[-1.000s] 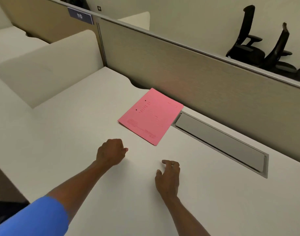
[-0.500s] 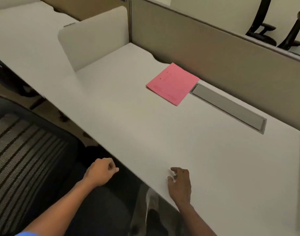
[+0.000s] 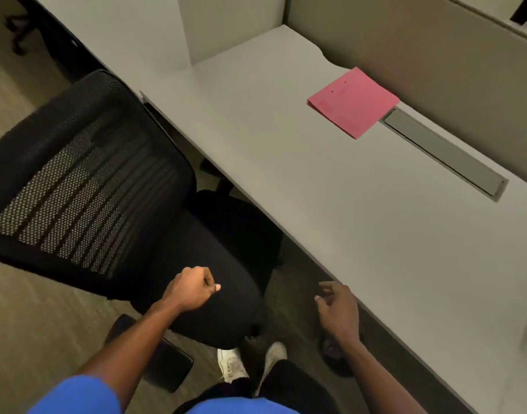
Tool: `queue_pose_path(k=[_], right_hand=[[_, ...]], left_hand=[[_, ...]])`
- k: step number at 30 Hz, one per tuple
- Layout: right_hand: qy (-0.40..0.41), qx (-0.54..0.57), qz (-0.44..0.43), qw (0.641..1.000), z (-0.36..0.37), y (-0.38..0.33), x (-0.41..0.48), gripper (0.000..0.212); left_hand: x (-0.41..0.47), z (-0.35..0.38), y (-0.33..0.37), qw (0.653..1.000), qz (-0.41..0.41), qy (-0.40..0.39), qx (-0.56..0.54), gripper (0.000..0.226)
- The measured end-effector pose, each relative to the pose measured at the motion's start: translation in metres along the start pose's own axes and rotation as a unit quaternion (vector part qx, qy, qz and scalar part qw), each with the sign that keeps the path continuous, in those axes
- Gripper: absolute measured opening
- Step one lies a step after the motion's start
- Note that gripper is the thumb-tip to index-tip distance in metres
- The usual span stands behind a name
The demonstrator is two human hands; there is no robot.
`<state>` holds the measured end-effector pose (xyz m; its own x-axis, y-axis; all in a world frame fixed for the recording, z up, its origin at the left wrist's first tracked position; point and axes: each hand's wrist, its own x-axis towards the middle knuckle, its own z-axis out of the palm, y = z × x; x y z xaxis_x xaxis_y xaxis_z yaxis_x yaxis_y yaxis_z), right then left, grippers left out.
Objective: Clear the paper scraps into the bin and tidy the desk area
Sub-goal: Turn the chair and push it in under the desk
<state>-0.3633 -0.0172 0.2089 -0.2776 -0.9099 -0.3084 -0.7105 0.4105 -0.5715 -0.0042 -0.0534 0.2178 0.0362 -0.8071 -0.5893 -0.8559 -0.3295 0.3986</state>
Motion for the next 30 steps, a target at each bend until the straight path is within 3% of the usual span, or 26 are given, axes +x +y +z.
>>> queue_pose_path(k=[13, 22, 30], right_hand=[[-0.154, -0.036, -0.066, 0.985, 0.019, 0.044, -0.067, 0.026], [-0.192, -0.066, -0.076, 0.976, 0.027, 0.089, -0.134, 0.025], [-0.227, -0.07, -0.076, 0.968, 0.054, 0.089, -0.184, 0.026]], left_hand=[[-0.087, 0.064, -0.018, 0.999, -0.033, 0.021, -0.025, 0.024], [-0.158, 0.112, -0.024, 0.998, -0.045, 0.04, -0.028, 0.03], [-0.201, 0.121, -0.084, 0.993, -0.09, 0.054, -0.048, 0.032]])
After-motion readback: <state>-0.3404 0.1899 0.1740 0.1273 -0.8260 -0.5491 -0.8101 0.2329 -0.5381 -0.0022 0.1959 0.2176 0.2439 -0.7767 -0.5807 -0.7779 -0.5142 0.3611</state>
